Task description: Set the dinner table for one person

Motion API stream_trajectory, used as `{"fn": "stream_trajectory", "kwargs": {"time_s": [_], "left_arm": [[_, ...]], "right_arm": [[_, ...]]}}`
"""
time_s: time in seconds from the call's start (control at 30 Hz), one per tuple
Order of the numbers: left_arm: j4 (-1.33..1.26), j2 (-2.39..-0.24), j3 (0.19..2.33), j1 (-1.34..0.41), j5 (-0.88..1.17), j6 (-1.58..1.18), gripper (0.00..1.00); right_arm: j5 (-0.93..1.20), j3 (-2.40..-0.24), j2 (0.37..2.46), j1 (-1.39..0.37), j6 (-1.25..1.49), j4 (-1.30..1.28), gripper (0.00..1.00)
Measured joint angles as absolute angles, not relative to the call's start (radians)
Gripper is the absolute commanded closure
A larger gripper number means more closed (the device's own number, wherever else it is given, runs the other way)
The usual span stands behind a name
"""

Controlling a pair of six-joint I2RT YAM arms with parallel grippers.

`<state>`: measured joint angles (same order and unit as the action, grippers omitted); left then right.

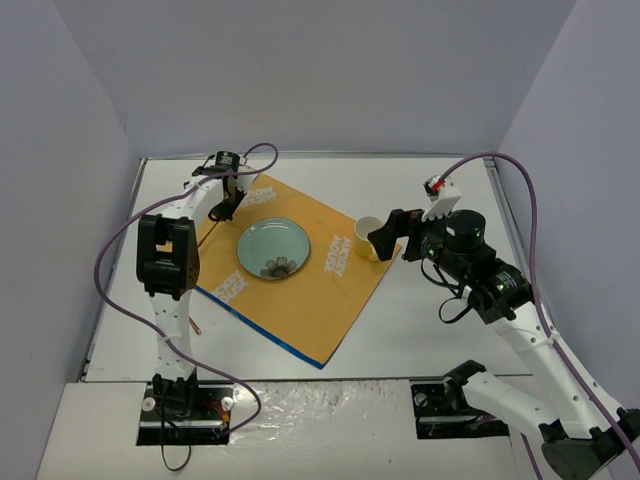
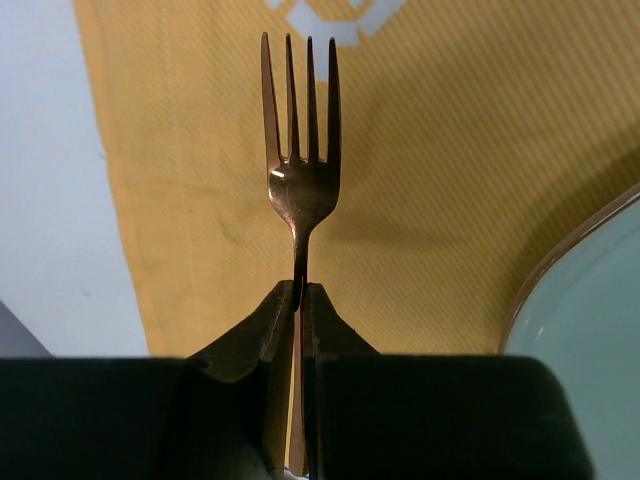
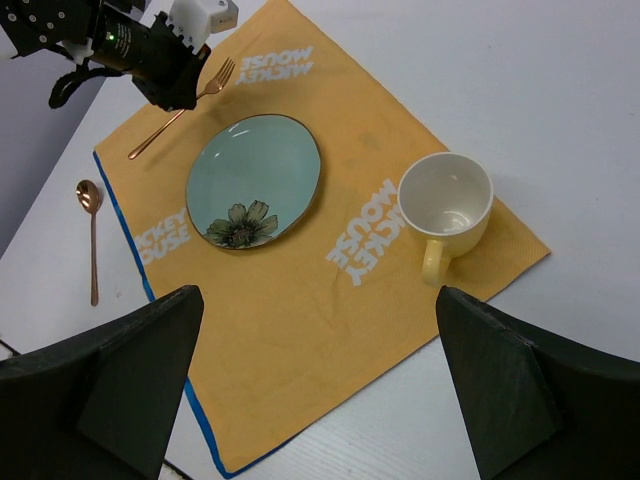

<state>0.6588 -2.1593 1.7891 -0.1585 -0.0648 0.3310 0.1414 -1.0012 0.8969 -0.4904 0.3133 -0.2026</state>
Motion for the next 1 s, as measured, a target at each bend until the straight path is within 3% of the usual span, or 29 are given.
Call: {"fn": "stream_trajectory", "kwargs": {"time_s": [0.6, 0.87, 1.0], "left_arm": [[0.646, -2.234, 1.826, -0.159, -0.015, 0.386, 1.00], [0.619, -2.253, 1.831, -0.158, -0.041, 0.384, 0.61], [0.605, -2.247, 1.831, -0.155, -0.079, 0.351, 0.51]], "right_arm": [[0.101, -1.001, 0.944, -0.484, 0.334, -0.214, 0.01], [0.101, -1.001, 0.944, -0.484, 0.334, -0.214, 0.01], [0.101, -1.001, 0.943, -0.484, 0.330, -0.215, 0.01]]}}
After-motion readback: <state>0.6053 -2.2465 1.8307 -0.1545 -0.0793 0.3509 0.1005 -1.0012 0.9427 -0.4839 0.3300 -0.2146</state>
